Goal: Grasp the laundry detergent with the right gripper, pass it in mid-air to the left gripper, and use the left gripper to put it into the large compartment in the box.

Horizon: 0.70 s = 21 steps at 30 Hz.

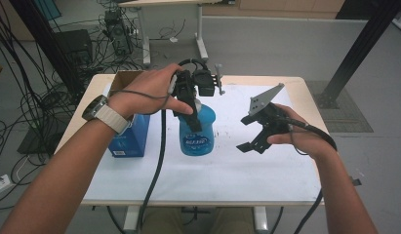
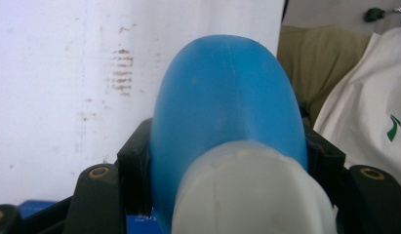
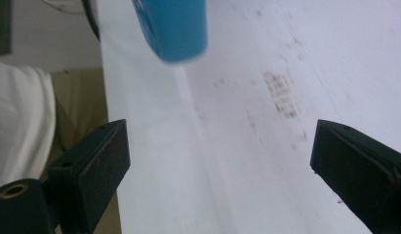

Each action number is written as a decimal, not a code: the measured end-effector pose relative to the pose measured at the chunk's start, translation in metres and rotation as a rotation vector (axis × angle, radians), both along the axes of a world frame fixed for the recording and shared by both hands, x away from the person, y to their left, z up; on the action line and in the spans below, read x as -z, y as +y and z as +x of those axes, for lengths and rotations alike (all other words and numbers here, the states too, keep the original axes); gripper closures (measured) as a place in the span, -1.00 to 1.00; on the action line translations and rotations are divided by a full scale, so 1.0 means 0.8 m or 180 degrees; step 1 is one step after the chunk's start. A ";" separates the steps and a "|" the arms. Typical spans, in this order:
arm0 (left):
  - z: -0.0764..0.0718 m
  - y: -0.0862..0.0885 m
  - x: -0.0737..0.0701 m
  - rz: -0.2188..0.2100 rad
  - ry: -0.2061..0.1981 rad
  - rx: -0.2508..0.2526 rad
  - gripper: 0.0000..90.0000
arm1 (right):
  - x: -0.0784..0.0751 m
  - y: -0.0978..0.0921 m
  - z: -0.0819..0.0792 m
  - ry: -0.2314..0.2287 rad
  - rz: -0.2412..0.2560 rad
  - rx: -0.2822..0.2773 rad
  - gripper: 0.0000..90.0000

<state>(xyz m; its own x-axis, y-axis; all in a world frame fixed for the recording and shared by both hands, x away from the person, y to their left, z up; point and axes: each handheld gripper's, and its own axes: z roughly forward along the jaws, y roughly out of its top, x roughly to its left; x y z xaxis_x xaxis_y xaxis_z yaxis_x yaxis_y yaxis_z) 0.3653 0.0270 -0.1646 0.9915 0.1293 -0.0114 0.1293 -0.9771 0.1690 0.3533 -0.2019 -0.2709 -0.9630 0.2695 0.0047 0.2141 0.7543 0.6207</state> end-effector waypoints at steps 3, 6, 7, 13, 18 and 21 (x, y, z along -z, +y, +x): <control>0.002 0.004 -0.003 0.0041 -0.0077 -0.0171 -0.16 | -0.002 -0.017 0.001 0.0079 -0.0262 0.0191 -0.81; 0.003 0.007 -0.007 0.0080 -0.0122 -0.0240 -0.16 | -0.004 -0.032 0.002 0.0112 -0.0468 0.0347 -0.83; 0.003 0.008 -0.008 0.0071 -0.0127 -0.0289 -0.16 | -0.005 -0.037 0.003 0.0121 -0.0529 0.0400 -0.83; 0.005 0.012 -0.016 0.0100 -0.0193 -0.0513 -0.16 | -0.012 -0.060 0.004 0.0087 -0.0728 0.0577 -0.89; 0.006 0.016 -0.026 0.0092 -0.0244 -0.0829 -0.16 | -0.016 -0.073 0.005 0.0086 -0.0938 0.0678 -0.87; 0.006 0.019 -0.032 0.0101 -0.0238 -0.1008 -0.16 | -0.015 -0.079 0.007 0.0116 -0.1050 0.0734 -0.86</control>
<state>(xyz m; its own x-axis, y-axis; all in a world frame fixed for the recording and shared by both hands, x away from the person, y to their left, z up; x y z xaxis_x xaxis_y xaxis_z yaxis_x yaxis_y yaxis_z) 0.3703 0.0420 -0.1386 0.8999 0.4306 0.0690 0.4161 -0.8952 0.1595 0.3585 -0.2653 -0.2589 -0.8779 0.4713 -0.0852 0.4184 0.8413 0.3423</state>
